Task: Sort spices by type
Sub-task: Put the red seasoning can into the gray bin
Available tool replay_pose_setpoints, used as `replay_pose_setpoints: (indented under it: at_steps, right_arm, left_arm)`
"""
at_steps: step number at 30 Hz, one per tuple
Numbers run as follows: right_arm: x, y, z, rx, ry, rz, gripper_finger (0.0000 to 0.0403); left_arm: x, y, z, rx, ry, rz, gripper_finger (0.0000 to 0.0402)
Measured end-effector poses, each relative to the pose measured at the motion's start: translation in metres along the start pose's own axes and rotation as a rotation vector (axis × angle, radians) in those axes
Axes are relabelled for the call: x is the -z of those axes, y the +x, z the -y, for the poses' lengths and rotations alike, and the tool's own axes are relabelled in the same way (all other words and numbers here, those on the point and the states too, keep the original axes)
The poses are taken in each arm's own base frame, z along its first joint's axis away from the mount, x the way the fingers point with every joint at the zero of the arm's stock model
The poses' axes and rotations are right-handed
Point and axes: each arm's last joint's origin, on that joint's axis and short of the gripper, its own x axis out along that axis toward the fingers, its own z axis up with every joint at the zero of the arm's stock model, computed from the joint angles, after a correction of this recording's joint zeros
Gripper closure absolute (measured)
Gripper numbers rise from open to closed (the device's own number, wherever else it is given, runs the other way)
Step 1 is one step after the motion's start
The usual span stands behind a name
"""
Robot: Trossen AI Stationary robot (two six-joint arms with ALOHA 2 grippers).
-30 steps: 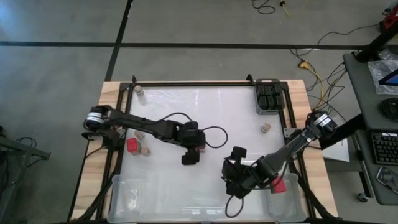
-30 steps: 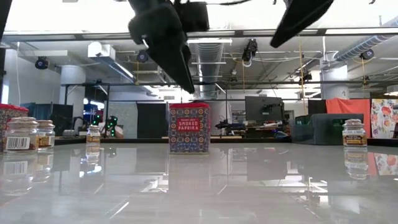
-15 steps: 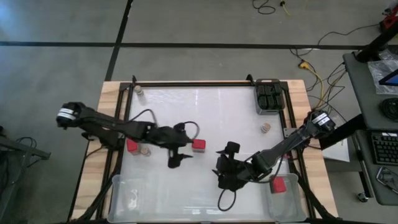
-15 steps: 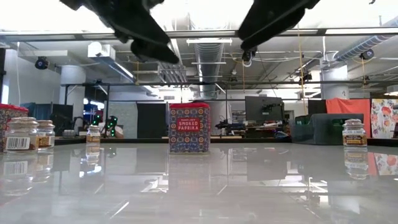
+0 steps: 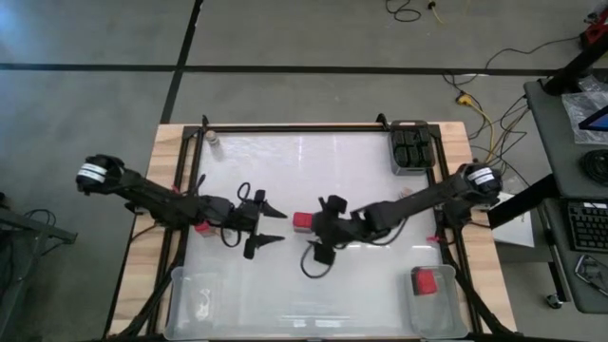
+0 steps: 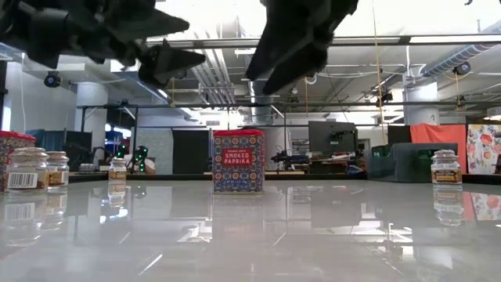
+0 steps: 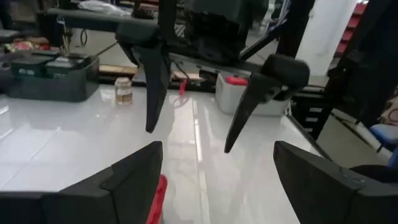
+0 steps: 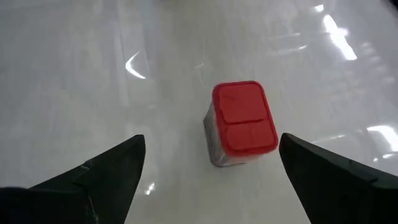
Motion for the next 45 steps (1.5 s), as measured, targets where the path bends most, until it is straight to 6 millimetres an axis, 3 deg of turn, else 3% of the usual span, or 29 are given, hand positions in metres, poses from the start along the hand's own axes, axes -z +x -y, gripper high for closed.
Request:
replay_pose_setpoints:
  at_steps: [15, 25, 36, 45]
  right_arm:
    - [-0.034, 0.049, 0.019, 0.001, -0.163, -0.084, 0.0042]
    - [-0.027, 0.068, 0.036, -0.022, -0.129, -0.173, 0.0042]
    - [-0.013, 0.088, 0.035, -0.086, -0.126, -0.266, 0.0043]
    - [-0.013, 0.088, 0.035, -0.077, -0.11, -0.262, 0.0117]
  left_arm:
    - [-0.001, -0.006, -0.001, -0.006, 0.026, -0.022, 0.0109]
    - [-0.001, -0.006, -0.001, -0.013, 0.03, -0.02, 0.0109]
    - [-0.001, -0.006, -0.001, -0.013, 0.022, -0.021, 0.0109]
    - [0.0, -0.006, -0.001, -0.015, 0.023, -0.028, 0.0109]
